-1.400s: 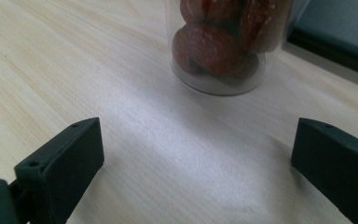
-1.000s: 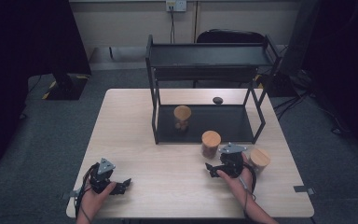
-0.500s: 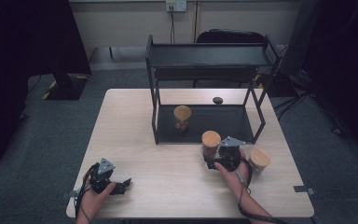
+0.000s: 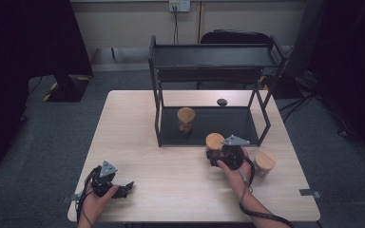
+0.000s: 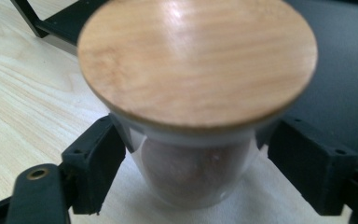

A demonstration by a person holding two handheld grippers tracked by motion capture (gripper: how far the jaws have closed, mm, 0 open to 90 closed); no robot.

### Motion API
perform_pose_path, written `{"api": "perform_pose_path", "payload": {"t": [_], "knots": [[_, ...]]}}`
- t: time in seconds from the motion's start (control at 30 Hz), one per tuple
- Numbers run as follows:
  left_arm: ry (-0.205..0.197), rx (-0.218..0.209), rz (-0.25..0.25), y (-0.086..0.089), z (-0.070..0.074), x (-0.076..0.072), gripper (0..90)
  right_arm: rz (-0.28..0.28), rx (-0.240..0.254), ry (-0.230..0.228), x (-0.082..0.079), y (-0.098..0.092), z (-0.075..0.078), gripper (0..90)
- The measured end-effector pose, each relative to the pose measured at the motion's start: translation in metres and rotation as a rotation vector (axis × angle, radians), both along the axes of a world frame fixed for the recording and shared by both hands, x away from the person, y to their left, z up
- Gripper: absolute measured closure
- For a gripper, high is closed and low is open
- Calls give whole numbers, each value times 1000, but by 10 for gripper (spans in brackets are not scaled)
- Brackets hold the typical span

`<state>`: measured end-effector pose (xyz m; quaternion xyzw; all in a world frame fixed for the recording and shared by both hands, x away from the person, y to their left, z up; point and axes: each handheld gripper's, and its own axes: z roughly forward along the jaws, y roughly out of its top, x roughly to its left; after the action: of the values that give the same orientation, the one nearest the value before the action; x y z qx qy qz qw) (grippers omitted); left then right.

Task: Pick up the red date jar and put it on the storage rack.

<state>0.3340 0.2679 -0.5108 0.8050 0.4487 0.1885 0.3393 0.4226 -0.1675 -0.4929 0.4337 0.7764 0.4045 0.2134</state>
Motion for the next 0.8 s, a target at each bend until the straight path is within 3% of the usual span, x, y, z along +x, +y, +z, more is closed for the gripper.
{"api": "perform_pose_path", "payload": {"t": [0.13,0.8], "knots": [[0,0,0,0,0,0,2,13,-8,-9,2,3,2,247],[0,0,0,0,0,0,2,50,-42,-20,6,8,11,252]]}}
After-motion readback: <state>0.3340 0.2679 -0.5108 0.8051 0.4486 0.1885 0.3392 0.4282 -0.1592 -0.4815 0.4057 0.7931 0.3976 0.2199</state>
